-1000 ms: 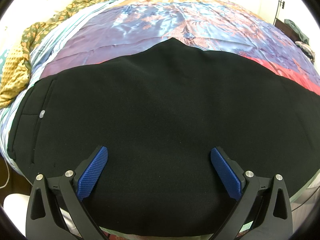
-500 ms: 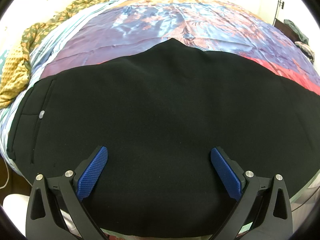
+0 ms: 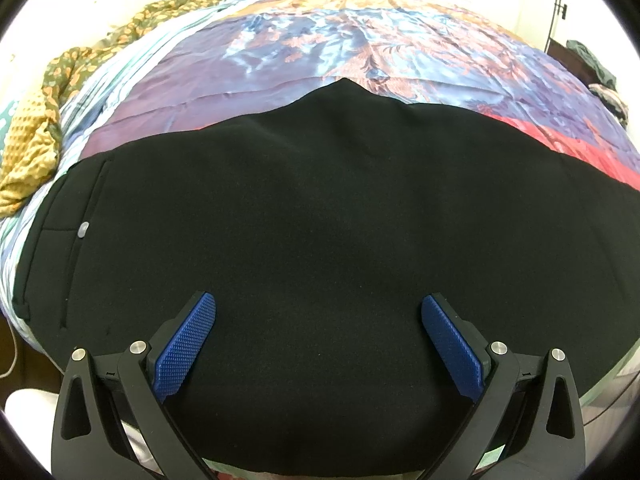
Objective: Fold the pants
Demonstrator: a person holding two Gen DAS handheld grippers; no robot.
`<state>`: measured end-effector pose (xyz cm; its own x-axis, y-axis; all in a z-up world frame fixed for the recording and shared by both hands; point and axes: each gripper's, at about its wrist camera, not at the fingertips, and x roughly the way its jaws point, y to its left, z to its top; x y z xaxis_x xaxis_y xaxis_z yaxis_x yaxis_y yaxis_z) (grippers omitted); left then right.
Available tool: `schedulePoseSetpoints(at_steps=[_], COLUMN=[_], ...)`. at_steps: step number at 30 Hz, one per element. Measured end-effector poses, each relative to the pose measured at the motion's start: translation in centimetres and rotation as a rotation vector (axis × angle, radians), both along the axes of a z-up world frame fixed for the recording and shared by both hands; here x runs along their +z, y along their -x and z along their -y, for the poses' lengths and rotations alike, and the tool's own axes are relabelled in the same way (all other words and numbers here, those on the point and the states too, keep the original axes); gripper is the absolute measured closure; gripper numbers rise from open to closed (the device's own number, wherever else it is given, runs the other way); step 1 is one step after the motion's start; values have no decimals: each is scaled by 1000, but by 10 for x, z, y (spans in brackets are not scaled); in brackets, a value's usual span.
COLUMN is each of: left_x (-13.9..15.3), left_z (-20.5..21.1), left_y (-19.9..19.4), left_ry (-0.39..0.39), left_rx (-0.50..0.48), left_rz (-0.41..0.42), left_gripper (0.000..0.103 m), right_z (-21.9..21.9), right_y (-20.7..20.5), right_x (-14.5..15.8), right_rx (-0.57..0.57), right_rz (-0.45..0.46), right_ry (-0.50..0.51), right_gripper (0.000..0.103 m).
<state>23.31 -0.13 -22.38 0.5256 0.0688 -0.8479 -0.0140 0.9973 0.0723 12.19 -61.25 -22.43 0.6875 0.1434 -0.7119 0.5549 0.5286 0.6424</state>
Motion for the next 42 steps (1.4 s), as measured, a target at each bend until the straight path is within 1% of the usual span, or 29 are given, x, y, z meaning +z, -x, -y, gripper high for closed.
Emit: schedulePoseSetpoints(at_steps=[3, 5, 7, 9, 11, 14, 16, 19, 22, 24, 26, 28, 32, 33, 37, 38, 39, 40, 41, 42], left_x=[6, 16, 29, 41, 51, 59, 60, 55, 50, 48, 47, 47, 44, 44, 43, 43, 42, 42, 42, 42], left_z=[-3, -6, -12, -17, -23, -34, -42, -57, -71, -76, -80, -83, -86, -86, -91, -94, -97, -100, -102, -103], left_y=[-3, -1, 7, 16, 26, 36, 39, 40, 43, 46, 48, 51, 51, 52, 55, 56, 57, 58, 60, 60], left_ry=[21, 62, 139, 190, 216, 256, 273, 286, 311, 314, 313, 317, 328, 330, 341, 352, 359, 366, 369, 369], left_rx=[18, 42, 57, 63, 65, 81, 96, 133, 169, 184, 193, 202, 223, 226, 246, 257, 265, 275, 283, 289], left_rz=[-20, -24, 0, 35, 79, 125, 138, 126, 113, 111, 112, 110, 99, 99, 98, 97, 97, 99, 102, 103], left_gripper=[1, 2, 2, 2, 2, 2, 2, 2, 2, 2, 2, 2, 2, 2, 2, 2, 2, 2, 2, 2], right_z=[-9, -21, -40, -66, -96, -146, -186, -246, -299, -328, -358, -385, -437, -444, -488, -500, -518, -533, -552, -563], right_y=[2, 0, -5, -15, -23, -38, -51, -72, -92, -104, -113, -118, -126, -127, -129, -128, -124, -121, -109, -99], right_x=[15, 32, 51, 69, 82, 87, 83, 68, 42, 23, 8, -6, -30, -34, -50, -52, -53, -53, -49, -44], right_rx=[9, 21, 43, 68, 86, 118, 163, 228, 267, 283, 318, 371, 478, 498, 668, 743, 823, 905, 1006, 1058], right_rz=[34, 81, 128, 181, 241, 290, 301, 296, 278, 265, 244, 221, 156, 142, 59, 19, -9, -16, -6, 18], right_ry=[26, 0, -19, -44, -110, -193, -232, -274, -311, -347, -349, -323, -236, -208, 19, 133, 263, 392, 557, 662], right_gripper=[93, 93, 92, 92, 92, 92, 92, 92, 92, 92, 92, 92, 92, 91, 86, 83, 72, 51, 40, 21])
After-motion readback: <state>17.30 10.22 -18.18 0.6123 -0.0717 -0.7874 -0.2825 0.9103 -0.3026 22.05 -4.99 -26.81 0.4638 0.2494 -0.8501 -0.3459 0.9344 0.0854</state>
